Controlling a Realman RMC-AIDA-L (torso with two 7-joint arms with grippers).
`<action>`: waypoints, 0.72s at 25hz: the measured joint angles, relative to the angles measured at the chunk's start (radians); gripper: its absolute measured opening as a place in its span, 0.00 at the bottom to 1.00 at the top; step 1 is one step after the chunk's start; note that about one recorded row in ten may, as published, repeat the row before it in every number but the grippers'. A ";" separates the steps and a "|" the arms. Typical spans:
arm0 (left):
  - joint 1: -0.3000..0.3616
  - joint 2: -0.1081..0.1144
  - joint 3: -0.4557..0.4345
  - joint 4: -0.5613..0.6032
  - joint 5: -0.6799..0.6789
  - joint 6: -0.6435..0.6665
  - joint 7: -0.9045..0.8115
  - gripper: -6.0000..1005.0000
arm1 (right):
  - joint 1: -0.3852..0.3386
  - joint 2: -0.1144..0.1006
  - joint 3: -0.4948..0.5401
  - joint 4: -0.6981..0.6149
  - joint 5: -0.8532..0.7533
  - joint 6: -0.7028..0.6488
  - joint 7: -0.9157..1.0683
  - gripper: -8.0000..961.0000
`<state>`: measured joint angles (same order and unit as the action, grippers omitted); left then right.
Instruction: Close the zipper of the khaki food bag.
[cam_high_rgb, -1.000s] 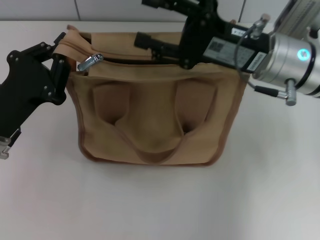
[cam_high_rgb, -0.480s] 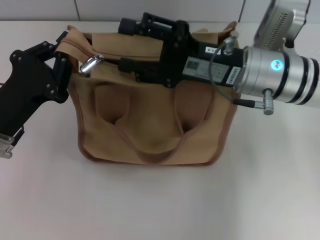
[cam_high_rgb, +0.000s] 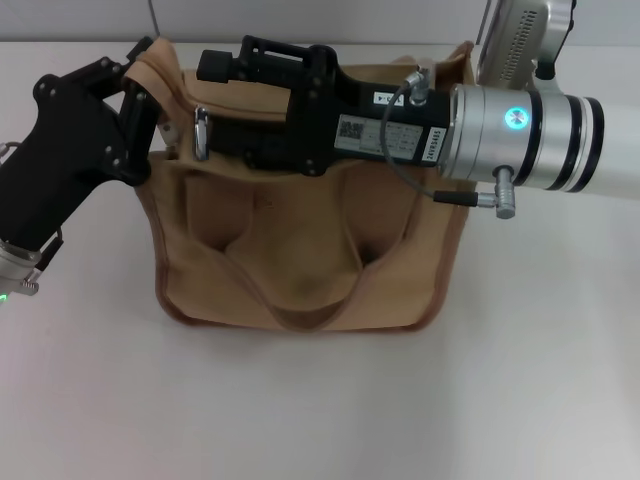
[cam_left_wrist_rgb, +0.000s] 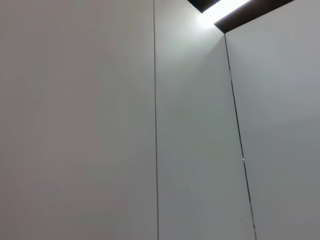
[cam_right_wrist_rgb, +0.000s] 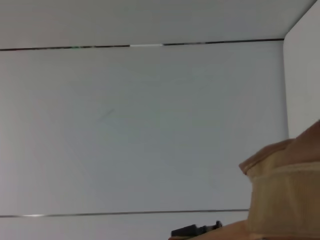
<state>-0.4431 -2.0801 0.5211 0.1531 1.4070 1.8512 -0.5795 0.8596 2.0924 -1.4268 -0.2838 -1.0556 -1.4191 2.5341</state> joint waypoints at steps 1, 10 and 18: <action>-0.001 0.000 0.000 0.000 -0.002 0.004 0.000 0.02 | 0.000 0.000 0.000 0.000 0.000 0.006 0.000 0.79; -0.008 0.000 0.001 0.000 -0.004 0.029 -0.002 0.02 | 0.009 0.000 -0.050 -0.012 -0.005 0.050 0.001 0.77; -0.009 0.000 0.000 0.000 -0.006 0.034 -0.002 0.02 | 0.010 -0.002 -0.052 -0.047 -0.016 0.064 -0.063 0.73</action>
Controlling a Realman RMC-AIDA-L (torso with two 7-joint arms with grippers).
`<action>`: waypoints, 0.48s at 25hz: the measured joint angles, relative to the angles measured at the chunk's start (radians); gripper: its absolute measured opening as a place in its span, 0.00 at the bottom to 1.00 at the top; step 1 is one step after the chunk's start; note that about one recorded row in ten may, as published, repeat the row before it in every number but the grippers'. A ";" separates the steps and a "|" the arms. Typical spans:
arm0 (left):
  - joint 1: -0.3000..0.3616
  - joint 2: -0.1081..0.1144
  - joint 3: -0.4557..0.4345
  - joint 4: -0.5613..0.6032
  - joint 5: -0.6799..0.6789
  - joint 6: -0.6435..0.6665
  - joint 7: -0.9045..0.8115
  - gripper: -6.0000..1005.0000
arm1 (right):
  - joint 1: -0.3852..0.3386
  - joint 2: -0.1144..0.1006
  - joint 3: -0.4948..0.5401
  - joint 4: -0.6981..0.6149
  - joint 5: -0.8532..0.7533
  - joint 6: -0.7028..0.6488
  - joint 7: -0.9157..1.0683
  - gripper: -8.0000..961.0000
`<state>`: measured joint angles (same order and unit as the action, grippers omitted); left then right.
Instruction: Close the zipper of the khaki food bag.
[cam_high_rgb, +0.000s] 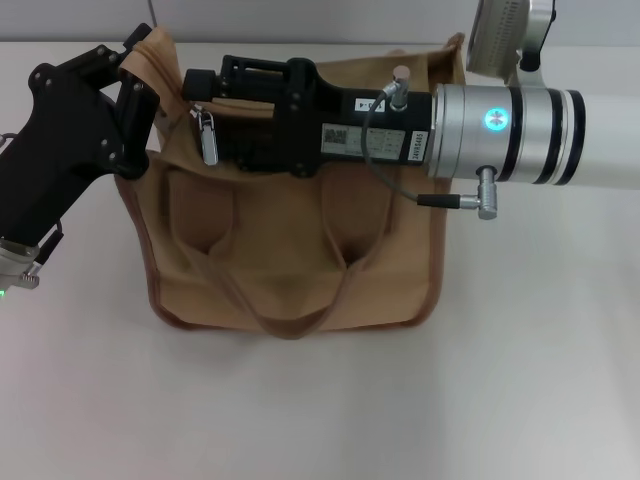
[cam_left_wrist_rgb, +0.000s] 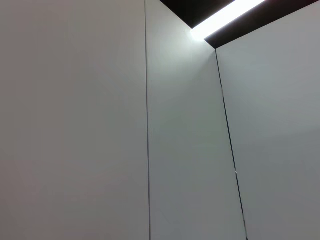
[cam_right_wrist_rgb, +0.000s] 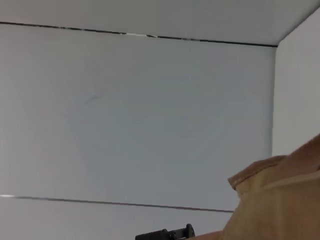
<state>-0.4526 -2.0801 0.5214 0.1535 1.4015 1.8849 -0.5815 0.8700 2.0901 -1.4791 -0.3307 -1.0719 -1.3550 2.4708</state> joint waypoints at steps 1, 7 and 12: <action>0.000 0.000 0.000 0.000 0.000 0.000 0.000 0.02 | 0.000 0.000 0.000 0.000 0.000 0.000 0.000 0.73; 0.000 0.000 0.000 0.000 0.000 0.000 0.000 0.02 | 0.007 -0.001 -0.010 -0.003 -0.003 0.001 -0.020 0.70; 0.000 0.000 0.000 -0.002 0.000 0.003 0.000 0.02 | 0.015 -0.004 -0.013 -0.003 -0.015 0.001 -0.022 0.68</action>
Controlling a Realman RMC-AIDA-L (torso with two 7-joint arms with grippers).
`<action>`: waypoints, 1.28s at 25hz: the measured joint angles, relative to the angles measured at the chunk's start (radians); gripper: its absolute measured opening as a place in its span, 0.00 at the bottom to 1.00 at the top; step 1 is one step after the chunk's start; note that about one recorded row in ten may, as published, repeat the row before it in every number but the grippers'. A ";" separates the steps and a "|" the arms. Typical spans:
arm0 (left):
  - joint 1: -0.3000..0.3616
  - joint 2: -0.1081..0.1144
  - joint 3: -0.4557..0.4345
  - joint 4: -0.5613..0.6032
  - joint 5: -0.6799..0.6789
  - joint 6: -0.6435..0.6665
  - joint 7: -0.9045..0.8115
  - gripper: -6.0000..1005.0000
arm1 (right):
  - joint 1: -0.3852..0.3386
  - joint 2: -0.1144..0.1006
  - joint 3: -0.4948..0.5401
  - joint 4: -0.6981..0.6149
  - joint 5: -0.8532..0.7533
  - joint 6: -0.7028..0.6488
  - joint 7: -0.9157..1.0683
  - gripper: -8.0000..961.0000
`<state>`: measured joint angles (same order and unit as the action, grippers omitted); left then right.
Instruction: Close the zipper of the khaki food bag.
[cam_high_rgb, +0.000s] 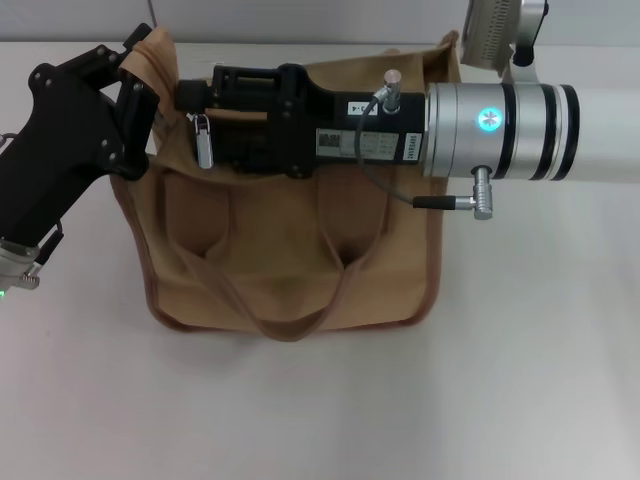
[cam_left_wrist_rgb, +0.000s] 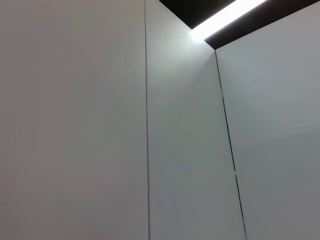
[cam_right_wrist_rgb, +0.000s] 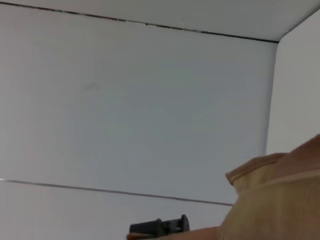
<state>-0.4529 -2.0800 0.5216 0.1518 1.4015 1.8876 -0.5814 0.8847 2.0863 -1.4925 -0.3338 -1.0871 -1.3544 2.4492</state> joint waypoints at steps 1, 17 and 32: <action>0.000 0.000 0.000 -0.002 0.000 0.002 0.000 0.02 | 0.003 -0.001 0.000 -0.002 -0.011 -0.001 0.000 0.68; 0.007 0.000 0.000 -0.007 -0.003 0.006 0.000 0.03 | -0.001 0.003 0.007 -0.020 -0.045 0.005 -0.016 0.38; 0.020 0.000 0.001 -0.012 -0.003 -0.006 0.000 0.04 | -0.054 -0.003 0.020 -0.020 -0.035 -0.033 -0.062 0.01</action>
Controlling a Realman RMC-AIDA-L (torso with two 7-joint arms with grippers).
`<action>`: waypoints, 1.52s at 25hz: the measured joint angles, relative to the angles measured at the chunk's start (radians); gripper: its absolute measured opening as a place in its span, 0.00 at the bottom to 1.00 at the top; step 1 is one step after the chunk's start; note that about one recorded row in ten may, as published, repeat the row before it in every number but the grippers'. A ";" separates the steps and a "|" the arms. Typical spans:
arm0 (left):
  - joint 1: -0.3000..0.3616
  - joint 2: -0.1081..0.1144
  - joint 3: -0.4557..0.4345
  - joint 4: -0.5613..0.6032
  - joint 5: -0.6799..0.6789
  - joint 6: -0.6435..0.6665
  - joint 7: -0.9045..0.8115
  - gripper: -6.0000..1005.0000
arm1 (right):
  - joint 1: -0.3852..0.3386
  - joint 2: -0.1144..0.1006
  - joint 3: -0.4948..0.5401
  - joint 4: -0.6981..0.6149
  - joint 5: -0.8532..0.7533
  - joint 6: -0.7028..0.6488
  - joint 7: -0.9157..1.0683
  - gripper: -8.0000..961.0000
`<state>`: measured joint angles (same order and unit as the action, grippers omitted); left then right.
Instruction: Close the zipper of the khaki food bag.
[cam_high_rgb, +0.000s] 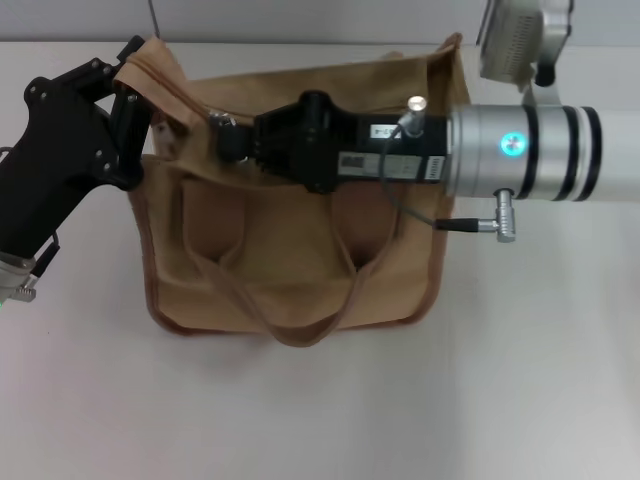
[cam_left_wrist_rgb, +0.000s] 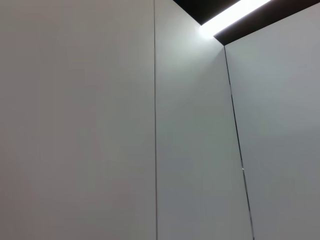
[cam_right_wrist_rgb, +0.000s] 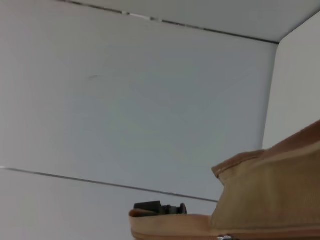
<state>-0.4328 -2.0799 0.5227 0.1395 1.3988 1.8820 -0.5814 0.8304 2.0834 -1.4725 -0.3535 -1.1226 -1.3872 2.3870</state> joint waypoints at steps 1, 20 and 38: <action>0.005 0.001 -0.001 0.000 -0.004 -0.004 0.000 0.04 | -0.022 -0.001 0.023 -0.002 0.000 -0.012 -0.011 0.01; 0.050 0.009 -0.100 0.004 -0.033 -0.088 0.002 0.06 | -0.171 -0.061 0.135 0.000 -0.006 -0.132 -0.044 0.01; 0.043 0.007 -0.098 0.002 -0.036 -0.122 0.001 0.07 | -0.385 -0.060 0.575 0.001 0.000 -0.372 -0.385 0.03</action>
<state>-0.3897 -2.0724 0.4250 0.1411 1.3630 1.7603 -0.5799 0.4452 2.0230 -0.8972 -0.3523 -1.1224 -1.7589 2.0015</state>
